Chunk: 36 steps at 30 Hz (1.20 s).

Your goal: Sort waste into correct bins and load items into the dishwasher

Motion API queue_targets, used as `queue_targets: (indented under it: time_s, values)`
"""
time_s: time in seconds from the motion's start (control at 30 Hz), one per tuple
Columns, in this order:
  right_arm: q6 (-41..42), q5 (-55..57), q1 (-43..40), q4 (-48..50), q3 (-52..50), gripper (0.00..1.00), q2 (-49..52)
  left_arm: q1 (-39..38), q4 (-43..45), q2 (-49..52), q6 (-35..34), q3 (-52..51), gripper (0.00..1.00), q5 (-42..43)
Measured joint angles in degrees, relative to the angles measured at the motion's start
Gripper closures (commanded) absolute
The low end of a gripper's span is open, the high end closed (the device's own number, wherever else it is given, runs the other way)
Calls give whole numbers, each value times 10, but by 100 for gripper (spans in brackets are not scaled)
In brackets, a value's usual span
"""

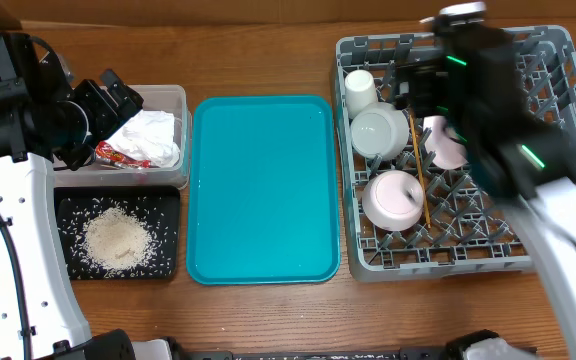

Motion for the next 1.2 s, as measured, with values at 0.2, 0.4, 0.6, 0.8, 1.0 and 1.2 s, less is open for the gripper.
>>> queue_targets:
  time_s: [0.2, 0.4, 0.6, 0.8, 1.0, 1.2]
  values:
    - [7, -5, -5, 39, -21, 0, -219, 0, 0, 0, 0, 0, 0, 0]
    - [66, -7, -59, 111, -245, 0, -435, 0, 0, 0, 0, 0, 0, 0]
    - [143, -23, -82, 207, -480, 0, -577, 0, 0, 0, 0, 0, 0, 1]
    - [189, -63, -90, 407, -677, 0, -641, 0, 0, 0, 0, 0, 0, 0]
    - [204, -81, -90, 512, -807, 0, -675, 0, 0, 0, 0, 0, 0, 0]
    - [212, -87, -93, 517, -865, 0, -720, 0, 0, 0, 0, 0, 0, 0]
